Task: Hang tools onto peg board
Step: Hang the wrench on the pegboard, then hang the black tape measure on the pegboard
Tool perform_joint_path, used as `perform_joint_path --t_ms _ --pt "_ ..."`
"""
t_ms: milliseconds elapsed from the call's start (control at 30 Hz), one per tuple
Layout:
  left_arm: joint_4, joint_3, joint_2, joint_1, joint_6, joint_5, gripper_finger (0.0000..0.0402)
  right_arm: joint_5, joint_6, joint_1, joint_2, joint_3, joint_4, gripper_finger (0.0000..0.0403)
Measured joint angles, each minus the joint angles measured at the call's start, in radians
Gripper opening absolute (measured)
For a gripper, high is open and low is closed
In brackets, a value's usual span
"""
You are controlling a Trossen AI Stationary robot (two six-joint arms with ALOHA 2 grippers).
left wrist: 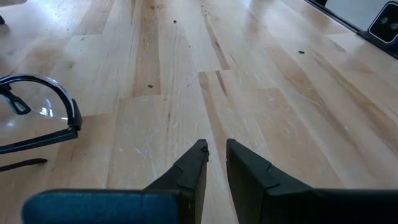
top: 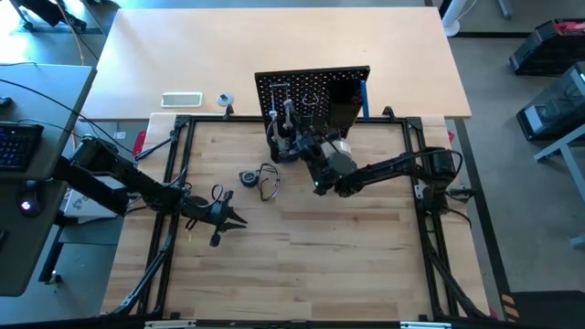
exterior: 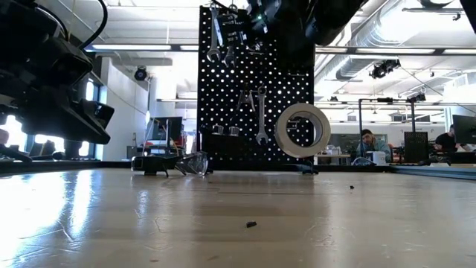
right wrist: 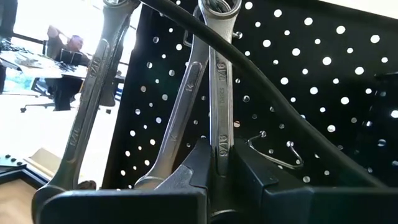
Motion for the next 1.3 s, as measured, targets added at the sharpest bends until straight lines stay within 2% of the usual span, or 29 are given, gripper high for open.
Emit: perform_joint_path --t_ms 367,700,1100,1300 --pt "0.0 0.0 0.0 0.0 -0.004 -0.001 0.0053 -0.004 0.13 -0.013 -0.001 0.002 -0.112 0.0057" --pt "0.0 0.0 0.0 0.0 -0.012 -0.001 0.0053 0.004 0.123 -0.006 -0.001 0.002 -0.117 0.0068" --pt "0.0 0.0 0.0 -0.001 -0.02 -0.001 0.0053 0.1 0.06 0.044 -0.001 0.002 -0.117 0.0142" --pt "-0.001 0.0 0.0 -0.001 -0.022 -0.001 0.0053 0.157 0.029 0.086 -0.001 0.001 -0.115 0.0161"
